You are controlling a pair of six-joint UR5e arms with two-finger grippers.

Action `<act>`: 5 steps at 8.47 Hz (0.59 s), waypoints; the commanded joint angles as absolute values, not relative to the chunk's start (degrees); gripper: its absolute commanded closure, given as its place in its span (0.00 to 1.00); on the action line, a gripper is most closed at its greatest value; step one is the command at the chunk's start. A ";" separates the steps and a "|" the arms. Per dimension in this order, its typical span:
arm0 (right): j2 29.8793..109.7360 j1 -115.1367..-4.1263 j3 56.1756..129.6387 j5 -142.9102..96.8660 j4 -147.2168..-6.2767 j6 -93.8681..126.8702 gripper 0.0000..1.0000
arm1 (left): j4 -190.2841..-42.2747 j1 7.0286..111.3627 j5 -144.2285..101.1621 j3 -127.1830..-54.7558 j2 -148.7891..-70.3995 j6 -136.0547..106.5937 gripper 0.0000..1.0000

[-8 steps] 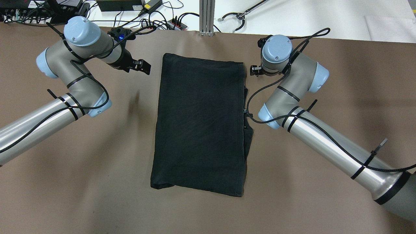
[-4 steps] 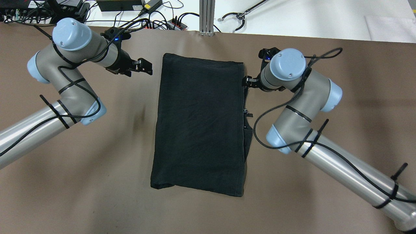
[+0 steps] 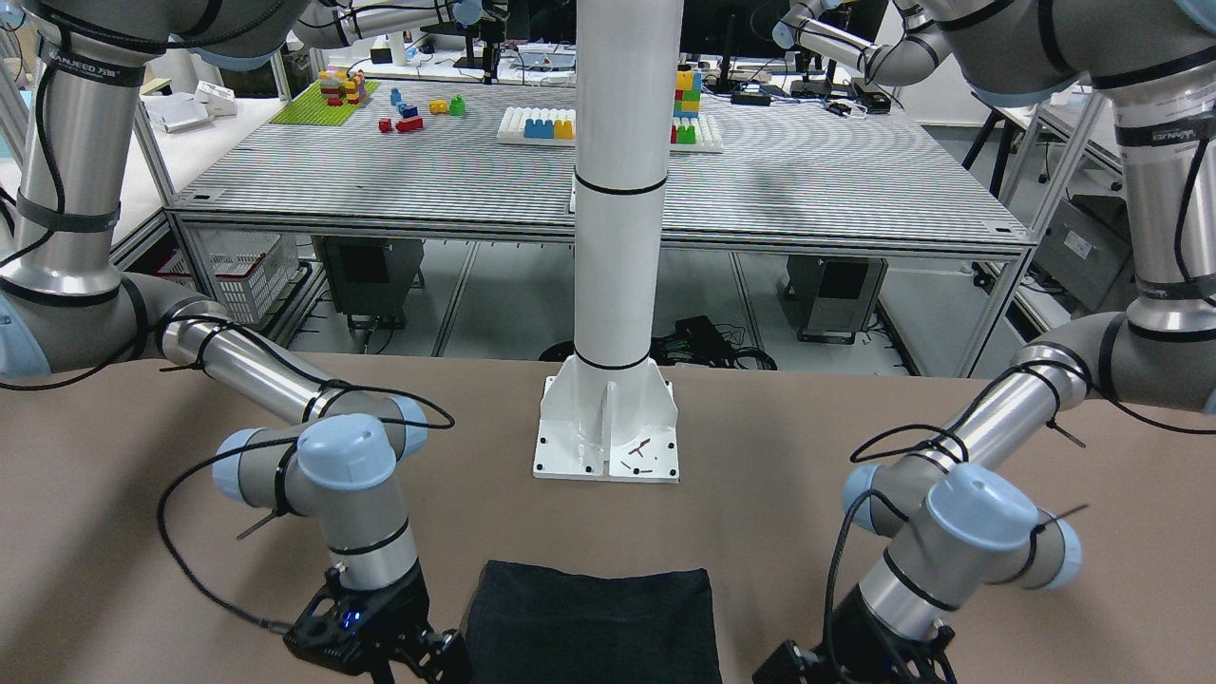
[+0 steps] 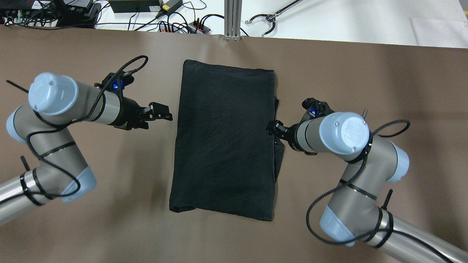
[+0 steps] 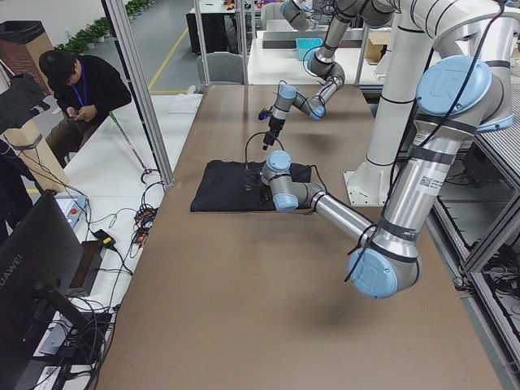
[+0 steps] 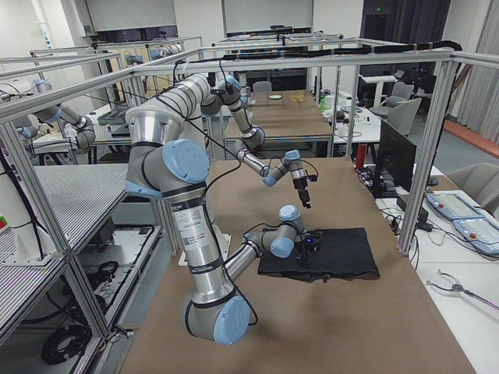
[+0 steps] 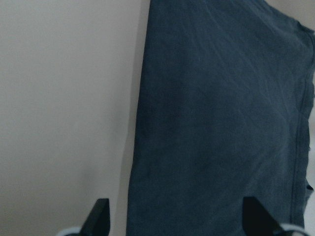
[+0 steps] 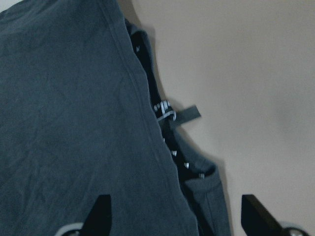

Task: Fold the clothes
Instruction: 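Move both grippers to the shirt corners nearest the robot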

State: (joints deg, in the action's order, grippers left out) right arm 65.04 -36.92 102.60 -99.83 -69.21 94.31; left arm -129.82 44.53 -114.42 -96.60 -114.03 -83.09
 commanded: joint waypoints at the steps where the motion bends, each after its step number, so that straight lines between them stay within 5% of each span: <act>1: 69.07 -26.05 110.56 -86.27 -69.17 112.80 0.07 | -130.08 33.18 -104.71 -108.60 -105.93 -95.40 0.05; 5: 71.89 -22.68 113.82 -81.13 -68.91 117.16 0.07 | -130.61 14.45 -83.53 -110.05 -101.51 -108.78 0.05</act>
State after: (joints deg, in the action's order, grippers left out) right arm 70.98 -23.58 113.01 -82.90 -68.94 116.13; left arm -130.50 22.12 -92.31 -110.51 -102.61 -102.62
